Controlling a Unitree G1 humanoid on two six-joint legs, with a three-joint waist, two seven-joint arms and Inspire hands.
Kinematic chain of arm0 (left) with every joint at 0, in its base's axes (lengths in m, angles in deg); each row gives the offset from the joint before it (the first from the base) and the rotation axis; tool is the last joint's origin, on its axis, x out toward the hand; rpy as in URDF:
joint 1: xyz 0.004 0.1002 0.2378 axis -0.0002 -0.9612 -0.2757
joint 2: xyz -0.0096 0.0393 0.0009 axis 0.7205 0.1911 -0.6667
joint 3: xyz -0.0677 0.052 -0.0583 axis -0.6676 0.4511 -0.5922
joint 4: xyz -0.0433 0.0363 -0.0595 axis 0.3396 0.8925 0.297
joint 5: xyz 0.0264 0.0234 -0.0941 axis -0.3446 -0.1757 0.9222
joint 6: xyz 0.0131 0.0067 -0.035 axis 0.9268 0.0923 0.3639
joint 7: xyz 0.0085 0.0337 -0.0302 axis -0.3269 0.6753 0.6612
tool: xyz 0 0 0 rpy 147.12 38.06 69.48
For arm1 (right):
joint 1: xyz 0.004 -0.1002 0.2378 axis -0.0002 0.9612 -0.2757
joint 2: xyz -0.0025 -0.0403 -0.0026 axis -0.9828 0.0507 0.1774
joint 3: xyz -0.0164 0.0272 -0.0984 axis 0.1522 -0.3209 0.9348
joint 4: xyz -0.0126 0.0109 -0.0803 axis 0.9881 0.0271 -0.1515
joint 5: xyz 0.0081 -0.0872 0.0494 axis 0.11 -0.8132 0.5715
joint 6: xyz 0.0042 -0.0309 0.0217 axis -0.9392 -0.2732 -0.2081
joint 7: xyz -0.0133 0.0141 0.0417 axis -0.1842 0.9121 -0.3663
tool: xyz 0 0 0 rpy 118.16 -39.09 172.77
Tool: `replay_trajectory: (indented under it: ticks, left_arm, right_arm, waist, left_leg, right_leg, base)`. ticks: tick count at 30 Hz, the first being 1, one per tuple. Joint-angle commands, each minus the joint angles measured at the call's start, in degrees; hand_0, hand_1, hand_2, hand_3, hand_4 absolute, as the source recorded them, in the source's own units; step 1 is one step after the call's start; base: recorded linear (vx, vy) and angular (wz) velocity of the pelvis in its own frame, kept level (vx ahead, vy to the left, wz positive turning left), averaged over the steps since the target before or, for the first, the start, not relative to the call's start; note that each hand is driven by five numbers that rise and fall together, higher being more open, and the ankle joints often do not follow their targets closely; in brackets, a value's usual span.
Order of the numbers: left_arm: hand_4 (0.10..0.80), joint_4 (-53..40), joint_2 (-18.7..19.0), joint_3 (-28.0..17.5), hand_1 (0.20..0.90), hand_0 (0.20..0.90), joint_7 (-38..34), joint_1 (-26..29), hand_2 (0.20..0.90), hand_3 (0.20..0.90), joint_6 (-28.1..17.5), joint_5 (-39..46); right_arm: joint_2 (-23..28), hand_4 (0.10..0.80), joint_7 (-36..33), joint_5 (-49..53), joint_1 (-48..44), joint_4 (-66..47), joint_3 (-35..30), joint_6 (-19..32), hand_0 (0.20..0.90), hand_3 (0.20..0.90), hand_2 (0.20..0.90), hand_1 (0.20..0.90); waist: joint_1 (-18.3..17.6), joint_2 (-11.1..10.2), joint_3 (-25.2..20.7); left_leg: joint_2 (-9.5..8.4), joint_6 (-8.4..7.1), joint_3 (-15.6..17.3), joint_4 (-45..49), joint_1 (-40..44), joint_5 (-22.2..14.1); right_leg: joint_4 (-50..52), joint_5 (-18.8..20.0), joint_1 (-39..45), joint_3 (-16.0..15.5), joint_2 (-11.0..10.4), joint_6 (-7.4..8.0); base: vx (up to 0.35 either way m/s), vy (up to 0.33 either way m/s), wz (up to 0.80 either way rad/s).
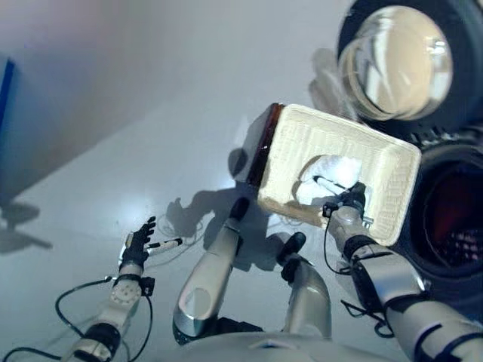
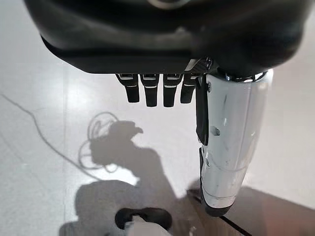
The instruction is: Pick up the clothes and place them into the washing machine
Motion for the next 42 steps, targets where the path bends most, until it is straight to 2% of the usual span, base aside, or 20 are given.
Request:
replay_trajectory:
  ticks: [1, 6, 7, 14, 16, 17, 21, 24, 27, 29, 31, 32, 33, 35, 37, 38, 42]
  left_arm:
    - [0.8, 1.0, 0.0, -3.5, 0.9, 0.9, -0.6, -4.8, 0.9, 0.9, -1.8, 2.6]
    - [0.8, 0.9, -2.4, -3.1, 0.9, 0.9, 0.6, -5.6, 0.9, 0.9, -1.5, 4.7]
    - [0.8, 2.2, -3.9, -2.7, 0.9, 0.9, 0.9, -5.3, 0.9, 0.9, -1.2, 5.3]
    - [0.8, 4.2, -7.1, -1.1, 0.9, 0.9, 2.1, -5.4, 0.9, 0.9, -0.8, 7.2]
    - [0.8, 4.0, -7.7, -0.6, 0.9, 0.9, 2.3, -5.2, 0.9, 0.9, -0.9, 8.1]
    - [0.8, 4.0, -7.8, -0.6, 0.9, 0.9, 2.3, -5.1, 0.9, 0.9, -0.9, 8.1]
    - [0.8, 6.5, -8.3, -0.4, 0.9, 0.9, 1.8, -4.5, 0.9, 0.9, -0.1, 8.2]
    - [0.8, 7.3, -8.8, -0.2, 0.9, 0.9, 1.7, -4.9, 0.9, 0.9, 0.2, 7.8]
    - [0.8, 6.8, -9.1, 0.5, 0.9, 0.9, 1.8, -5.3, 0.9, 0.9, 0.2, 8.1]
    - [0.8, 6.0, -9.5, 1.8, 0.9, 0.9, 2.0, -5.9, 0.9, 0.9, 0.0, 8.1]
    - [0.8, 6.0, -9.8, 2.3, 0.9, 0.9, 1.9, -6.2, 0.9, 0.9, -0.1, 8.2]
    - [0.8, 6.0, -9.8, 2.8, 0.9, 0.9, 2.2, -6.6, 0.9, 0.9, 0.0, 8.3]
    - [0.8, 5.7, -9.5, 3.8, 0.9, 0.9, 2.5, -7.5, 0.9, 0.9, 0.2, 7.9]
    - [0.8, 5.8, -9.6, 4.1, 0.9, 0.9, 2.5, -8.1, 0.9, 0.9, 0.4, 7.7]
    - [0.8, 5.9, -9.3, 4.3, 0.9, 0.9, 2.9, -9.9, 0.9, 0.9, 0.6, 7.4]
    - [0.8, 5.9, -9.4, 4.3, 0.9, 0.9, 2.8, -9.9, 0.9, 0.9, 0.6, 7.4]
    - [0.8, 6.7, -9.9, 3.2, 0.9, 0.9, 2.8, -11.7, 0.9, 0.9, 0.6, 7.1]
  right_arm:
    - [6.3, 0.3, 1.6, 10.9, 1.7, -2.6, -3.0, 7.1, 0.2, 0.2, 0.2, 0.2]
    - [7.4, 0.3, 5.4, 22.8, 1.9, -4.8, -7.7, 9.4, 0.2, 0.2, 0.2, 0.2]
    - [6.3, 0.3, 8.3, 30.0, 2.3, -7.2, -9.6, 10.9, 0.2, 0.2, 0.2, 0.2]
    - [5.9, 0.3, 11.6, 38.9, 1.1, -13.3, -13.5, 14.6, 0.2, 0.2, 0.2, 0.2]
    - [6.0, 0.3, 10.9, 39.2, -2.0, -14.9, -13.8, 16.3, 0.2, 0.2, 0.2, 0.2]
    - [6.0, 0.3, 10.8, 39.2, -2.1, -14.9, -13.7, 16.3, 0.2, 0.2, 0.2, 0.2]
    - [5.8, 0.3, 10.5, 40.3, -7.1, -14.6, -13.2, 17.3, 0.2, 0.2, 0.2, 0.2]
    - [5.4, 0.3, 10.4, 41.1, -8.2, -15.1, -13.6, 17.5, 0.2, 0.2, 0.2, 0.2]
    - [6.3, 0.3, 9.2, 41.4, -9.0, -15.7, -14.4, 18.4, 0.2, 0.2, 0.2, 0.2]
    - [8.2, 0.3, 7.8, 42.4, -10.6, -16.3, -16.6, 20.1, 0.2, 0.2, 0.2, 0.2]
    - [8.7, 0.3, 6.9, 41.9, -11.1, -16.6, -16.8, 20.5, 0.2, 0.2, 0.2, 0.2]
    - [9.9, 0.3, 6.4, 41.8, -11.8, -16.0, -17.3, 20.8, 0.2, 0.2, 0.2, 0.2]
    - [13.3, 0.3, 5.0, 41.1, -14.5, -14.6, -16.7, 20.2, 0.2, 0.2, 0.2, 0.2]
    - [15.0, 0.3, 4.3, 40.6, -16.0, -14.0, -16.6, 19.9, 0.2, 0.2, 0.2, 0.2]
    - [19.4, 0.3, 2.8, 38.5, -19.7, -12.7, -15.0, 19.0, 0.2, 0.2, 0.2, 0.2]
    - [19.6, 0.3, 2.7, 38.4, -20.0, -12.6, -14.8, 19.0, 0.2, 0.2, 0.2, 0.2]
    - [24.7, 0.3, -0.7, 32.5, -24.5, -11.6, -11.3, 18.0, 0.2, 0.2, 0.2, 0.2]
  waist:
    - [-1.0, 2.5, -3.0]
    - [-3.2, 5.0, -4.5]
    - [-3.9, 5.8, -4.8]
    - [-5.6, 8.6, -4.5]
    - [-6.4, 9.2, -3.3]
    - [-6.3, 9.2, -3.2]
    - [-6.9, 8.7, -1.3]
    - [-7.5, 8.6, -1.2]
    - [-7.9, 9.0, -1.6]
    - [-8.3, 10.4, -2.4]
    - [-8.5, 11.0, -2.7]
    - [-8.7, 11.6, -3.1]
    - [-8.6, 13.1, -3.7]
    - [-8.5, 14.0, -3.9]
    - [-8.3, 16.6, -4.9]
    - [-8.3, 16.7, -4.9]
    - [-7.7, 19.7, -6.1]
  left_leg:
    - [-1.22, -2.33, 1.2, -3.3, -2.4, 1.8]
    - [-0.74, -2.28, 3.2, -4.9, -0.8, 1.5]
    - [-0.52, -2.16, 3.9, -4.9, -0.5, 1.2]
    - [-0.39, -1.85, 5.9, -3.2, -0.6, -0.2]
    - [0.04, -1.48, 7.1, 2.6, -2.3, -2.4]
    - [0.13, -1.47, 7.3, 3.2, -2.6, -2.7]
    - [1.69, -0.06, 9.0, 13.4, -4.6, -7.8]
    - [2.49, 1.0, 9.5, 19.0, -5.9, -11.2]
    - [2.99, 1.2, 9.6, 22.8, -7.4, -13.2]
    - [2.89, 0.88, 9.8, 24.7, -7.5, -15.0]
    - [2.85, 0.74, 10.0, 24.5, -7.5, -15.2]
    - [2.71, 0.65, 10.3, 24.6, -7.5, -15.5]
    - [2.55, 0.45, 10.9, 23.9, -7.3, -15.5]
    - [2.6, 0.4, 11.3, 23.6, -7.3, -15.3]
    - [2.08, 0.47, 12.2, 21.5, -6.5, -14.5]
    - [2.09, 0.5, 12.3, 21.3, -6.4, -14.4]
    - [1.53, 0.64, 13.3, 16.5, -4.8, -12.1]
  right_leg:
    - [-2.0, 1.8, 0.5, -0.7, 1.1, -1.77]
    - [-4.7, 2.9, 0.9, 2.0, 1.3, -1.15]
    - [-5.1, 3.0, 0.8, 3.1, 1.3, -0.99]
    - [-3.9, 2.5, -0.6, 5.4, 1.6, -1.09]
    - [0.6, 0.7, -2.6, 6.5, 2.8, -1.8]
    - [1.1, 0.4, -2.9, 6.8, 2.9, -1.81]
    - [11.1, -3.3, -6.9, 8.3, 5.0, -3.46]
    - [16.8, -6.3, -9.1, 8.9, 6.0, -4.39]
    - [21.0, -8.7, -10.9, 8.6, 6.2, -5.09]
    - [24.4, -11.1, -11.6, 8.0, 5.3, -5.1]
    - [25.1, -11.5, -12.0, 8.0, 5.0, -4.98]
    - [25.3, -11.7, -12.1, 8.3, 4.7, -4.93]
    - [25.5, -12.0, -12.2, 8.6, 4.2, -4.74]
    - [25.3, -11.9, -12.3, 8.9, 4.1, -4.58]
    - [24.6, -11.3, -12.6, 9.9, 3.8, -4.21]
    - [24.4, -11.2, -12.6, 10.0, 3.8, -4.18]
    - [21.9, -10.1, -12.1, 11.3, 3.9, -3.78]
  base:
    - [-0.005, 0.043, -0.5]
    - [0.02, 0.084, -0.37]
    - [0.031, 0.061, -0.4]
    - [0.017, 0.047, -0.3]
    - [0.005, 0.036, -0.21]
    - [0.003, 0.042, -0.33]
    - [0.0, -0.002, -0.5]
    - [0.03, -0.037, -0.36]
    - [0.014, -0.054, -0.13]
    - [0.038, -0.021, 0.04]
    - [0.026, 0.018, -0.04]
    - [0.022, 0.048, -0.13]
    - [0.02, 0.061, -0.11]
    - [0.006, 0.045, -0.05]
    - [0.017, 0.086, -0.01]
    - [0.02, 0.098, -0.09]
    - [0.013, 0.059, -0.18]
